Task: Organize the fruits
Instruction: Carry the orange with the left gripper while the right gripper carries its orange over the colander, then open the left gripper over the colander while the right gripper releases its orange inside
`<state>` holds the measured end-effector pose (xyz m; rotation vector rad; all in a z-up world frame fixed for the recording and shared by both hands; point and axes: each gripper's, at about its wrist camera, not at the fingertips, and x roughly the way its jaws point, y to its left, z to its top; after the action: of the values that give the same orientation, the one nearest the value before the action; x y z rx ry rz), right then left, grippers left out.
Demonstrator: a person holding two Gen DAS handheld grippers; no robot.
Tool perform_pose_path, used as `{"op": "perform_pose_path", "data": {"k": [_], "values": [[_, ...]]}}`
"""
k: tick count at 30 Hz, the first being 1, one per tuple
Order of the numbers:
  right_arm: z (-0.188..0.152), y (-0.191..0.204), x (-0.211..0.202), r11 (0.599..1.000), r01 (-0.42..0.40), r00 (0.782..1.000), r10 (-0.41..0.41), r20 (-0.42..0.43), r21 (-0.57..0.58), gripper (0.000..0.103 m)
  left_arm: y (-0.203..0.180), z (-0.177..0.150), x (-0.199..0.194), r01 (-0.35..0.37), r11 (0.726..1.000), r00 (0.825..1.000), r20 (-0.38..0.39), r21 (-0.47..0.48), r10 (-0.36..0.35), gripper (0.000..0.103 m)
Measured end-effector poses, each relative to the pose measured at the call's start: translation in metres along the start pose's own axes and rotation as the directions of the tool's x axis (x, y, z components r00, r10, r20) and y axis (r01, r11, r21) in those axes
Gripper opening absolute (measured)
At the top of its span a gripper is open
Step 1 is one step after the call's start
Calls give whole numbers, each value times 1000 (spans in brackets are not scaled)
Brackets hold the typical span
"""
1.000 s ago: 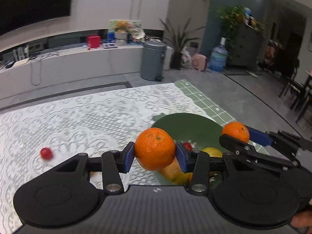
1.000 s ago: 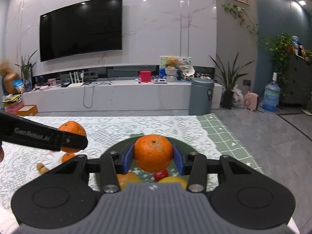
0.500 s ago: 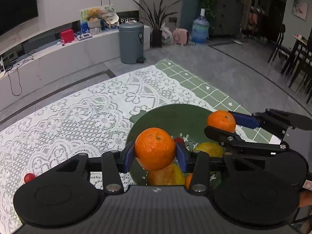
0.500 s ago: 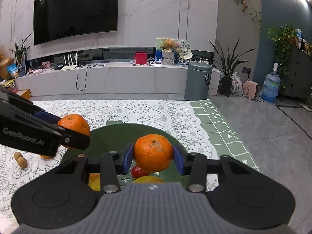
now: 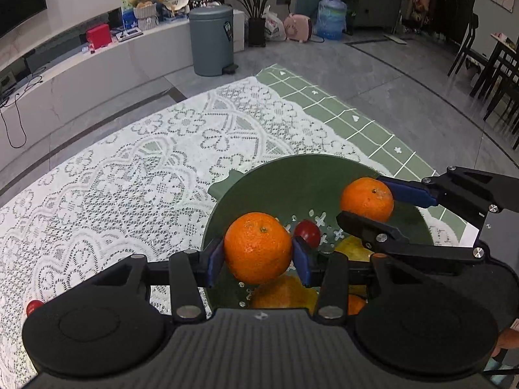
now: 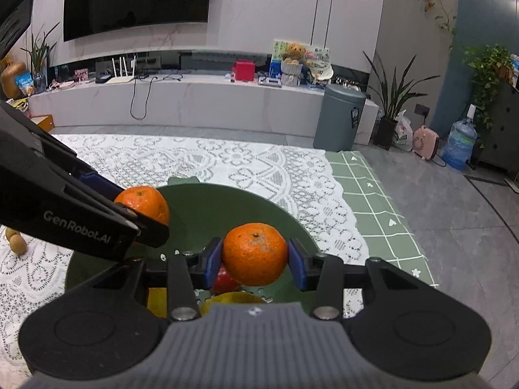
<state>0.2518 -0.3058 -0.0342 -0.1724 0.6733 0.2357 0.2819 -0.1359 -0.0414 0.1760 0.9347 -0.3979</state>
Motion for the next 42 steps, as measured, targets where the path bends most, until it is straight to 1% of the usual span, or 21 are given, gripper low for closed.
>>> {"op": "perform_pose_path", "data": {"k": [7, 10, 16, 32, 34, 38, 40, 42], "values": [[-1, -2, 12, 1000, 6, 999, -6, -49, -2, 41, -1, 1, 14, -3, 999, 999, -40, 36, 4, 51], [-2, -4, 17, 1000, 11, 998, -10, -69, 17, 41, 0, 0, 21, -4, 999, 998, -56, 45, 7, 51], [-3, -3, 19, 1000, 19, 997, -17, -73, 22, 41, -3, 0, 29, 0, 998, 998, -68, 66, 4, 51], [-5, -5, 16, 999, 29, 998, -28, -48, 24, 42, -3, 0, 33, 10, 999, 996, -90, 47, -6, 52], [-6, -7, 15, 999, 39, 998, -38, -43, 32, 42, -3, 0, 32, 8, 999, 995, -97, 50, -3, 56], [-6, -9, 14, 998, 28, 999, -26, -37, 51, 42, -5, 0, 28, 0, 998, 996, -91, 69, 7, 58], [-6, -8, 13, 998, 37, 999, -36, -20, 43, 43, -5, 0, 24, -2, 998, 997, -80, 70, 8, 63], [-5, -9, 11, 998, 40, 999, -40, -7, 50, 50, -3, 2, 19, -5, 998, 997, -71, 65, 9, 64]]}}
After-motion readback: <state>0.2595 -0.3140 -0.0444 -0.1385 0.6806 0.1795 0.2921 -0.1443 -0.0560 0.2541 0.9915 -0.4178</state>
